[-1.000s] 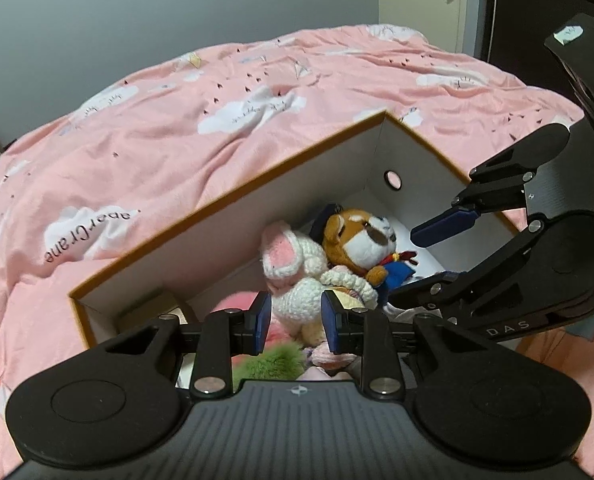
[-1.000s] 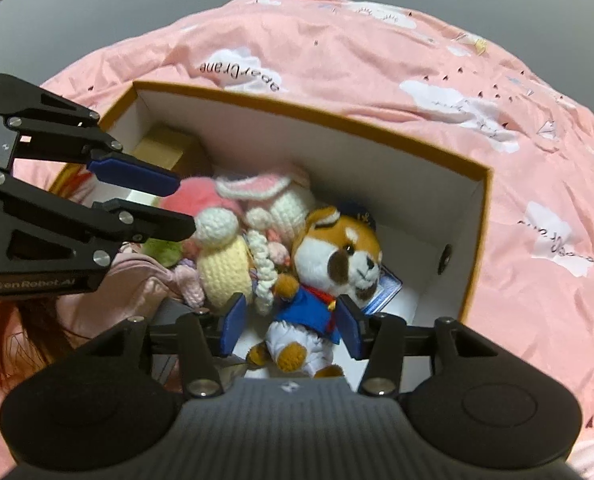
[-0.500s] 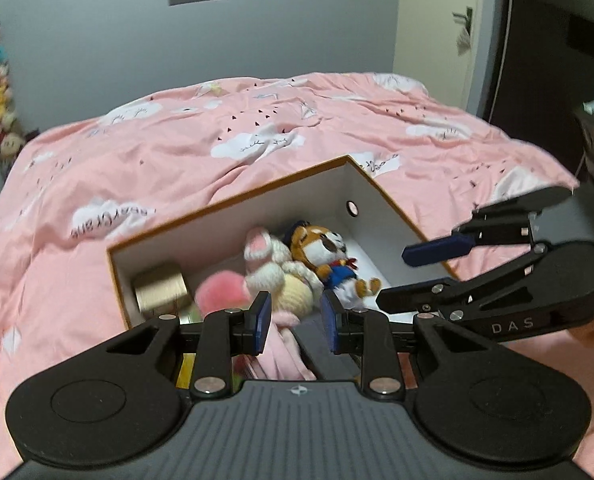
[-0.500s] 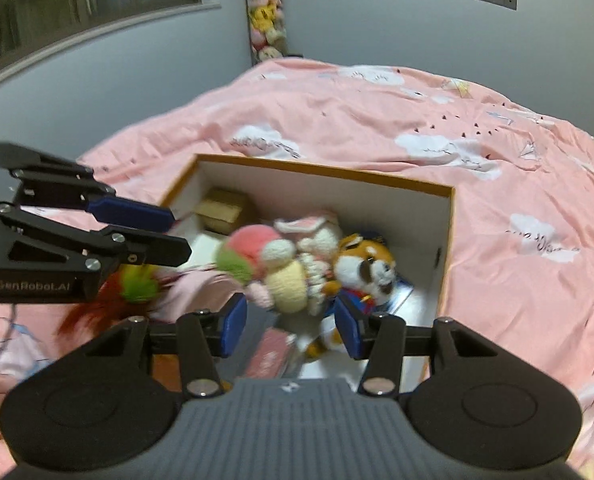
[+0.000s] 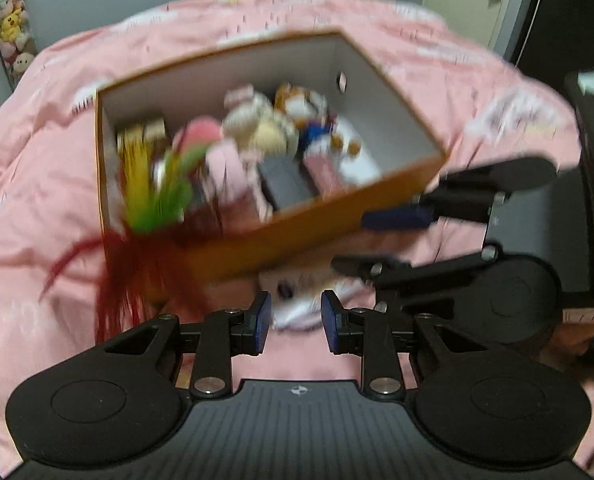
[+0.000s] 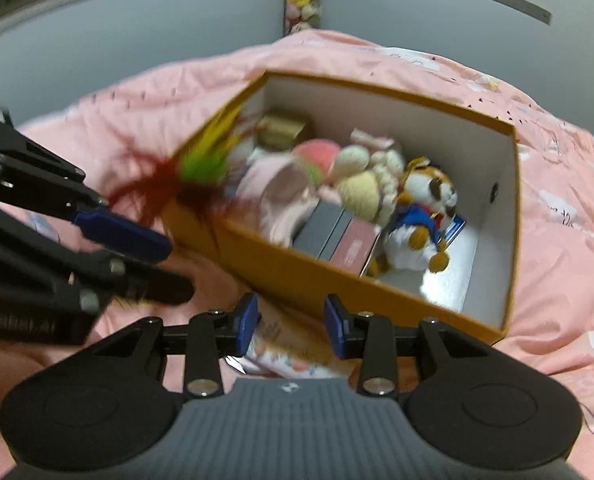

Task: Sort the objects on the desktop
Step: 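Move the right tool down to the white Vaseline lotion tube beside the box, then close the right tool on the lotion tube and lift it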

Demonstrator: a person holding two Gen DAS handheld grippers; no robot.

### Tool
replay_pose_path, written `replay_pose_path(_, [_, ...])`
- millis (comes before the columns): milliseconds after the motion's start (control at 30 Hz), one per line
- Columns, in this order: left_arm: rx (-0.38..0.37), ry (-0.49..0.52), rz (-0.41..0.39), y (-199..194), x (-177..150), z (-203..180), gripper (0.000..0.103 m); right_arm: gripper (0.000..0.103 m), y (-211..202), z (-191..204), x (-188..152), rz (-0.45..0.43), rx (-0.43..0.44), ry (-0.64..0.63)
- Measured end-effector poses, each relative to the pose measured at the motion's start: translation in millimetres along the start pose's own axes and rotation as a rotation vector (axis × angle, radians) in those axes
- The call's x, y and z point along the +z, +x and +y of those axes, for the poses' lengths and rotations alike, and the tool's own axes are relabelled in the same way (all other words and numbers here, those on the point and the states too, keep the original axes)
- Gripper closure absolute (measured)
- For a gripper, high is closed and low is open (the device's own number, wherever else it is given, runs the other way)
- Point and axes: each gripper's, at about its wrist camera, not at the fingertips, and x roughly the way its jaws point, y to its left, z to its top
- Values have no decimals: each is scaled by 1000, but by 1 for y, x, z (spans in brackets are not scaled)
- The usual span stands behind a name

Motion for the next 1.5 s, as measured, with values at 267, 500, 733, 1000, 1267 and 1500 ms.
replay_pose_path(267, [37, -60, 125, 28, -19, 18, 72, 61, 31, 17, -17, 83, -39, -134])
replay_pose_path(500, [50, -159, 243, 49, -27, 38, 72, 57, 50, 32, -22, 131, -38, -257])
replay_pose_path(733, [46, -156, 277, 55, -28, 37, 72, 50, 66, 30, -22, 164, -38, -282])
replay_pose_path(1000, [42, -166, 293, 54, -29, 37, 72, 37, 76, 30, -24, 180, -30, -338])
replay_pose_path(1267, [48, -164, 285, 48, -24, 37, 72, 36, 77, 18, -24, 200, 18, -303])
replay_pose_path(1500, [44, -177, 277, 47, -22, 43, 72, 47, 55, 24, -31, 186, -8, -324])
